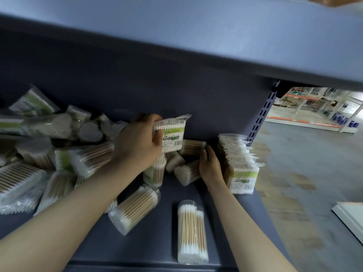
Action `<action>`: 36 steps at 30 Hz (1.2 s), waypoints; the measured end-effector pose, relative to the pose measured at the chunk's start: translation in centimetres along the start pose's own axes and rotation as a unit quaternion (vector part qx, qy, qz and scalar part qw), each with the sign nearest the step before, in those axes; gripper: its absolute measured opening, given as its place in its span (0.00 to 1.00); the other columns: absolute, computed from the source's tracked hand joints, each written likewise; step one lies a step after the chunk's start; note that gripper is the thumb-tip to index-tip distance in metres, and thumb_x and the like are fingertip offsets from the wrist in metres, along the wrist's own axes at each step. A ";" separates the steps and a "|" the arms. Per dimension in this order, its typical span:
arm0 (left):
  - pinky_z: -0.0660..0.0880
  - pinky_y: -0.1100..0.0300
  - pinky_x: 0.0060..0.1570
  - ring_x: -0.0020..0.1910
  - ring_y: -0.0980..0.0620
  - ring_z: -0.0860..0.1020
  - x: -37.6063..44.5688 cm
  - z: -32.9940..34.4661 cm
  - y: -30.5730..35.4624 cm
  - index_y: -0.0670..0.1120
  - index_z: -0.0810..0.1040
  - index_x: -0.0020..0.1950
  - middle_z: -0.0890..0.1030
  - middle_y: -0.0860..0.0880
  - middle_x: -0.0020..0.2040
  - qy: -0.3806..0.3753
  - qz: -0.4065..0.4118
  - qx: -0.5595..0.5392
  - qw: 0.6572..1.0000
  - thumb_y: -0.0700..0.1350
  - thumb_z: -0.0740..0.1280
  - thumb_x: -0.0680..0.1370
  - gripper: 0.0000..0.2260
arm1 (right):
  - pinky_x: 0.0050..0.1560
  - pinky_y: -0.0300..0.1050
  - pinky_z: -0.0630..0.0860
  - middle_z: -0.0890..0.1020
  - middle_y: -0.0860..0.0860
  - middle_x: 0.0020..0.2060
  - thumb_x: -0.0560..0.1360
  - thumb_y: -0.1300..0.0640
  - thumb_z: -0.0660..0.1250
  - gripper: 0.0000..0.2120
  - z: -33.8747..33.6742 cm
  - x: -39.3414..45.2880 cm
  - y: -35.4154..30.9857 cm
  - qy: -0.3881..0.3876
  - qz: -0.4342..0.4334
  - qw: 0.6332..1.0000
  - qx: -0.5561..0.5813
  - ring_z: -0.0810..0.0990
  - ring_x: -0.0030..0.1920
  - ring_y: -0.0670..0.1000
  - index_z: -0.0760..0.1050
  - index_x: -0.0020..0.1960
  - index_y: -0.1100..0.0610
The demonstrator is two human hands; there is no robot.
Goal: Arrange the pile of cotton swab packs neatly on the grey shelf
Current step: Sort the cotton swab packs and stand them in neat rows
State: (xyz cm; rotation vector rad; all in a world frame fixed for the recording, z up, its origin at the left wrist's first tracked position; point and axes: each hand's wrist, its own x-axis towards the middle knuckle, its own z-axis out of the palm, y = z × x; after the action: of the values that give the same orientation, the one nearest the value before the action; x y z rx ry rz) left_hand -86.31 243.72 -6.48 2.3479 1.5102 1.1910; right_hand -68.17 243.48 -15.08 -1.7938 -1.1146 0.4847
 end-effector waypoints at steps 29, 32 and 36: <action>0.74 0.48 0.49 0.50 0.42 0.76 0.0 -1.1 -2.4 0.43 0.74 0.61 0.75 0.41 0.57 0.025 -0.013 -0.027 0.999 0.42 0.63 0.77 0.13 | 0.50 0.46 0.73 0.79 0.56 0.56 0.81 0.55 0.50 0.17 4.4 -1.5 -1.8 0.007 -0.009 0.998 0.069 0.78 0.54 0.56 0.67 0.66 0.60; 0.75 0.49 0.49 0.51 0.44 0.76 0.0 -1.2 -2.5 0.43 0.73 0.62 0.74 0.42 0.58 0.020 -0.015 -0.023 0.999 0.43 0.63 0.77 0.13 | 0.53 0.52 0.75 0.79 0.57 0.56 0.81 0.54 0.50 0.18 4.8 -1.6 -1.9 0.006 0.000 0.997 0.075 0.78 0.54 0.58 0.66 0.67 0.59; 0.74 0.51 0.48 0.52 0.44 0.76 -0.1 -1.2 -2.7 0.44 0.72 0.62 0.74 0.42 0.59 0.020 -0.020 -0.019 0.999 0.43 0.63 0.77 0.13 | 0.53 0.55 0.75 0.79 0.59 0.56 0.81 0.53 0.50 0.19 5.5 -1.7 -2.2 0.009 0.005 0.997 0.074 0.78 0.54 0.59 0.66 0.67 0.60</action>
State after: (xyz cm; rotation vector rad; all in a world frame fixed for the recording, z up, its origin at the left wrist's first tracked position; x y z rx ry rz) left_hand -89.08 244.65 -6.97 2.2725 1.5248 1.2540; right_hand -74.00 245.12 -16.08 -1.6716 -1.0304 0.5414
